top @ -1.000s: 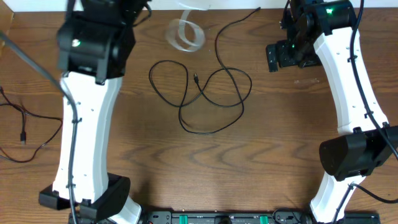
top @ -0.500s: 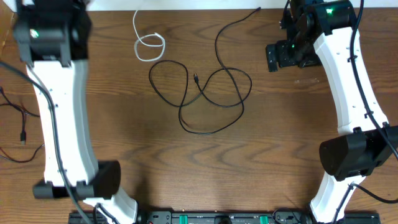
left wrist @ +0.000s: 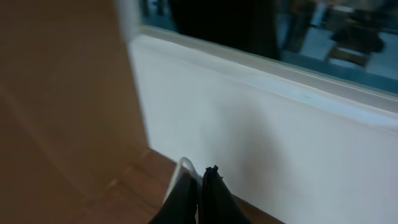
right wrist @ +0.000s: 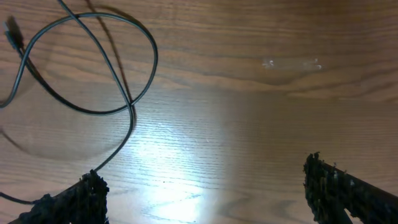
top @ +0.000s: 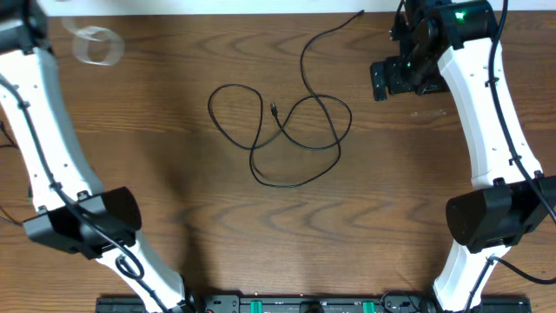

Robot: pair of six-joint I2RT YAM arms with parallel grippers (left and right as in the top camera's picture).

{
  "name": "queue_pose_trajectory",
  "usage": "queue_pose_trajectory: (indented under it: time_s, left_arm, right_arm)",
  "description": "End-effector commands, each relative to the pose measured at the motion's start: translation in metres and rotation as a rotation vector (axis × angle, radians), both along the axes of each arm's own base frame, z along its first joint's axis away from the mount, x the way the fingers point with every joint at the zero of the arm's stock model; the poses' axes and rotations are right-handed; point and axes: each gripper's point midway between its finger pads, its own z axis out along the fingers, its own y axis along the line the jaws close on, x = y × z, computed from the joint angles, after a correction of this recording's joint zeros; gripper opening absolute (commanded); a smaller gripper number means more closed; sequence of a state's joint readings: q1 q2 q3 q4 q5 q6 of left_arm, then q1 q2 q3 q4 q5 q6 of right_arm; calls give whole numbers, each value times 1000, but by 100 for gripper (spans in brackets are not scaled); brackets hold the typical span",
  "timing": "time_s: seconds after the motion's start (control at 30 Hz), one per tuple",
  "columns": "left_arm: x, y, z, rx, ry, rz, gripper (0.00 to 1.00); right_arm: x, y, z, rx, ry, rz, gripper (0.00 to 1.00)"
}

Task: Untangle cables
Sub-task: 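Lay the white cable at the far left and release it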

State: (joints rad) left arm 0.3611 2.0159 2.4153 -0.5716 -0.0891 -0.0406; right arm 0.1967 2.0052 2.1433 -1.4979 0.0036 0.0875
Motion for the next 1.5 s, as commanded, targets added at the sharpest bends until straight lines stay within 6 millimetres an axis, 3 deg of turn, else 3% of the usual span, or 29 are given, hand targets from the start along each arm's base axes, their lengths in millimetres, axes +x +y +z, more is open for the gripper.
queue_pose_trajectory:
  time_s: [0.0,0.13,0.47,0.57,0.67,0.8,1.0,1.13,1.27,1.37,1.47]
  left_arm:
    - [-20,25,8,-2,-5,78,8]
    - [-16,45,-28,-33,73,107,7]
    - [22,65,-138,-107,254,111,8]
    - [28,69,-158,-118,281,113,8]
    - [32,78,-152,-103,241,124,8]
    - [32,99,-124,-60,131,155,8]
    - [27,119,-104,-35,52,188,8]
    - [28,122,-84,-17,-15,193,8]
    - [27,121,-49,-22,-142,204,8]
    - [26,121,-50,-26,-137,204,8]
    - [26,121,-75,-57,-65,208,8]
  right_arm:
    - [0,4,3,18,-7,-6,99]
    - [0,4,3,19,-7,-6,99]
    - [-3,17,3,54,1,20,99]
    - [-4,18,3,54,4,22,99]
    - [-4,18,3,54,3,23,99]
    - [-4,19,3,54,3,25,99]
    - [-4,20,3,55,0,25,99]
    - [-2,20,3,56,-6,25,99]
    - [-1,20,4,57,-11,25,99]
    - [1,20,4,58,-18,25,99]
    - [2,22,4,60,-25,27,99]
